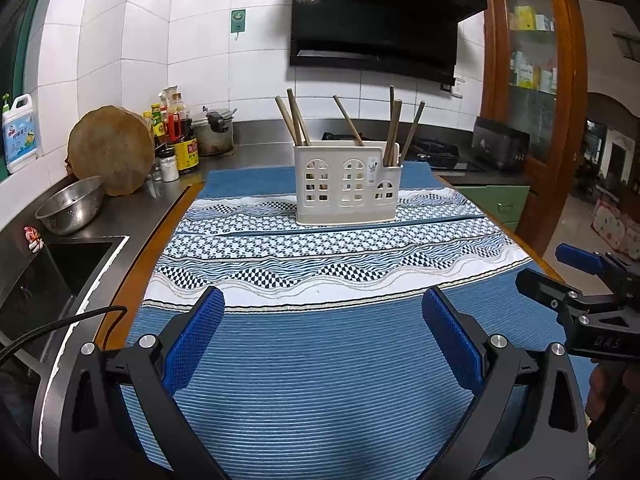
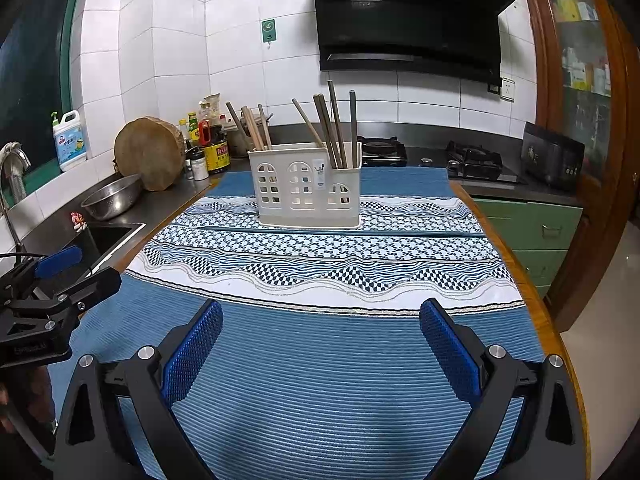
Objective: Organize utensils
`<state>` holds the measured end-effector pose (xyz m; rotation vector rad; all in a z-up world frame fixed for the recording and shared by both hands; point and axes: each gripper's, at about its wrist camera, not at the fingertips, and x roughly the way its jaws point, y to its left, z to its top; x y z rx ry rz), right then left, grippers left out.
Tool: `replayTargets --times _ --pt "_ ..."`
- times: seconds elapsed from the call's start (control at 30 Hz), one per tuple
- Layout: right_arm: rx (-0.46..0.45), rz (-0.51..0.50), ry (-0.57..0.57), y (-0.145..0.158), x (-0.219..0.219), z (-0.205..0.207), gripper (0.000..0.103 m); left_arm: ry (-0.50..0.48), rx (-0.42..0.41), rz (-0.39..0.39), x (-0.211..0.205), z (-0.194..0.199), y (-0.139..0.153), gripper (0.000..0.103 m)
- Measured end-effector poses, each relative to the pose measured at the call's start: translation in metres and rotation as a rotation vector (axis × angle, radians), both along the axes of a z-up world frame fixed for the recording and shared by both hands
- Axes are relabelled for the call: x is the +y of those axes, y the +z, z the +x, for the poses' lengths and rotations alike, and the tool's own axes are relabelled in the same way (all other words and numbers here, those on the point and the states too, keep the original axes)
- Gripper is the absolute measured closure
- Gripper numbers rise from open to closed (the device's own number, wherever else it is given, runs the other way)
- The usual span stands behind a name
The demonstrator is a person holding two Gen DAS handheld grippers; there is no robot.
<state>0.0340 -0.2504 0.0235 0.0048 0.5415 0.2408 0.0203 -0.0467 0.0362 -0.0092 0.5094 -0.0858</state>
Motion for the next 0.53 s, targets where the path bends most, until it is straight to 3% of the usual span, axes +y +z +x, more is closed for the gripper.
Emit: replayTargets --times 0.53 --pt "0.005 0.007 -0.005 -0.0018 -0.0010 -0.0007 0.008 0.011 0.015 0.010 -0.0017 0.0025 -0.0030 0.005"
